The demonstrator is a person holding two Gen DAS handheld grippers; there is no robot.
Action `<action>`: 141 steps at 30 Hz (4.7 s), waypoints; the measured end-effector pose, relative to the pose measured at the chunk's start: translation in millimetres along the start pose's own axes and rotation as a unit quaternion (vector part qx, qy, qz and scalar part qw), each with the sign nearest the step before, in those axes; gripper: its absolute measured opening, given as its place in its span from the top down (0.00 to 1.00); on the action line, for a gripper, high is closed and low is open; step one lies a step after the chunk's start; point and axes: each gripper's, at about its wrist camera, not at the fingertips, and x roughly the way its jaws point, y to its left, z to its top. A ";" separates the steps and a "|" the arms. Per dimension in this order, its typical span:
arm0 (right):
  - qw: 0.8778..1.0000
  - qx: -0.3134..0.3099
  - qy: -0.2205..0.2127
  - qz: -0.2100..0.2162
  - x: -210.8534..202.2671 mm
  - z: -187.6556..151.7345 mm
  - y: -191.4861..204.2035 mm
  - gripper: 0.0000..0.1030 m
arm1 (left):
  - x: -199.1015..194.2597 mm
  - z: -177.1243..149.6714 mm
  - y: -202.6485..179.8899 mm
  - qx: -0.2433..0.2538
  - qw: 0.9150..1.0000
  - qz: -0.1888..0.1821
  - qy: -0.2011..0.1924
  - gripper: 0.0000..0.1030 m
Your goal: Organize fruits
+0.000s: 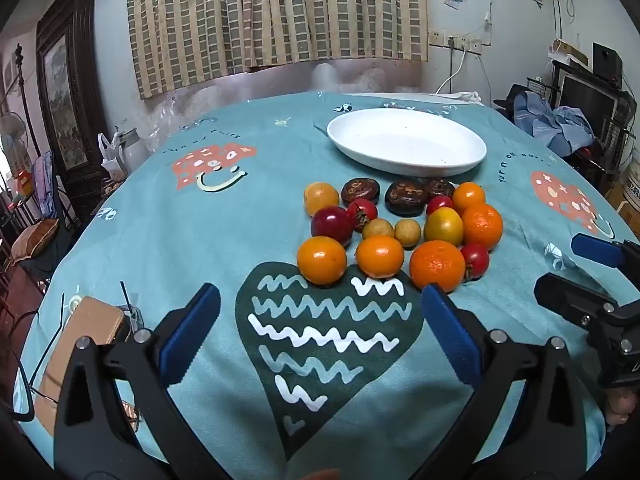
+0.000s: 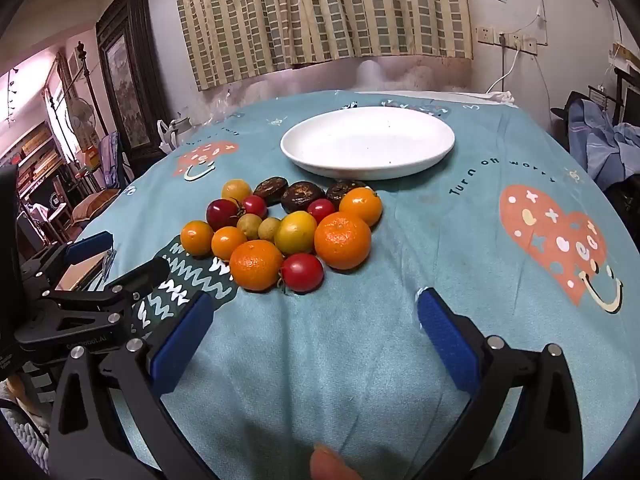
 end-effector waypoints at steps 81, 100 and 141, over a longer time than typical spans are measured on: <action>1.000 -0.002 -0.008 0.000 -4.7 -0.1 0.1 0.01 | 2.0 -2.8 1.5 -0.003 1.000 0.001 -0.001 0.02; 1.000 -0.007 -0.016 0.005 -7.4 -0.7 2.7 0.01 | 4.2 -3.4 -3.0 0.002 1.000 -0.004 0.000 0.02; 0.997 0.018 0.005 0.076 16.2 23.3 -23.4 0.01 | 103.5 30.4 25.1 0.041 0.988 -0.098 0.113 0.47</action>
